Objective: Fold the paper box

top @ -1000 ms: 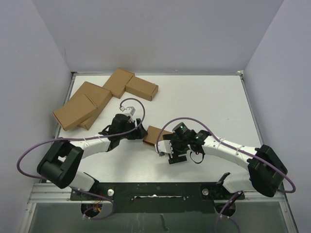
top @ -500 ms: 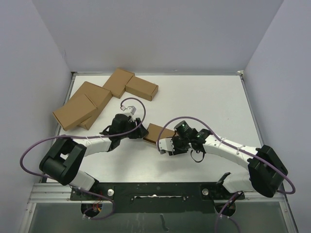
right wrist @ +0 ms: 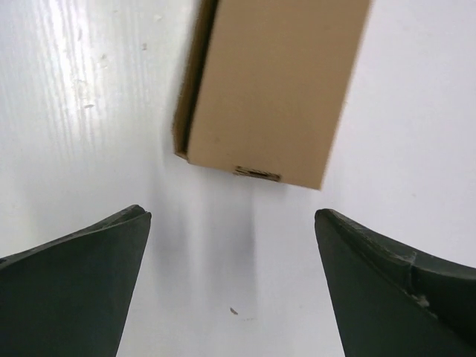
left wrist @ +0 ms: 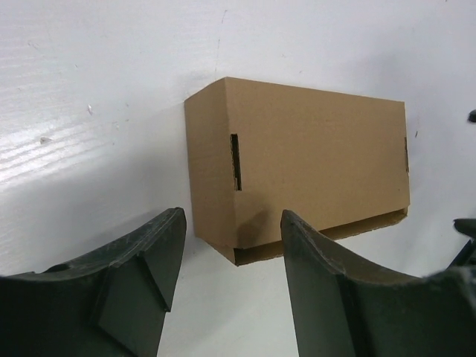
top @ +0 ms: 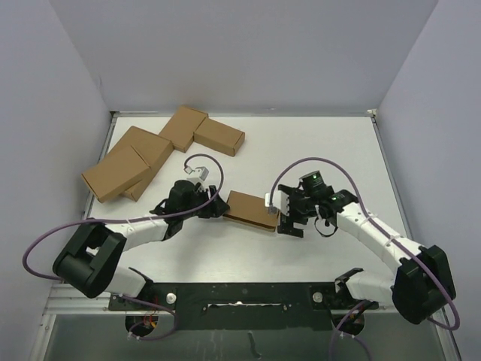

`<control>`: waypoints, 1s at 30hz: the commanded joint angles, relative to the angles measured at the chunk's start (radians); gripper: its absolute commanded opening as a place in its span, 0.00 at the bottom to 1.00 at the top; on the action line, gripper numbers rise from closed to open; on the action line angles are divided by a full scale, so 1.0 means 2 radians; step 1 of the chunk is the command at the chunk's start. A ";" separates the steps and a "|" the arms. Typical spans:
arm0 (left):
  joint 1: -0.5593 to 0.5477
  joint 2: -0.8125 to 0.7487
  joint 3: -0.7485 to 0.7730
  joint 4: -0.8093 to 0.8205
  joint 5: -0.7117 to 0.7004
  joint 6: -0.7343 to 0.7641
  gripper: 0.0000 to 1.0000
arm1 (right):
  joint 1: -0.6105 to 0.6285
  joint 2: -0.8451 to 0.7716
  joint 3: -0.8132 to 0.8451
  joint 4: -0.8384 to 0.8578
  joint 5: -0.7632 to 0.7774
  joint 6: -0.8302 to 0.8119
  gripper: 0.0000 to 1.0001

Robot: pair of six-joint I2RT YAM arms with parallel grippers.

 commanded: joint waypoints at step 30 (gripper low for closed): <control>-0.150 -0.127 -0.058 0.018 -0.112 0.019 0.57 | -0.159 0.008 0.051 -0.082 -0.125 -0.010 1.00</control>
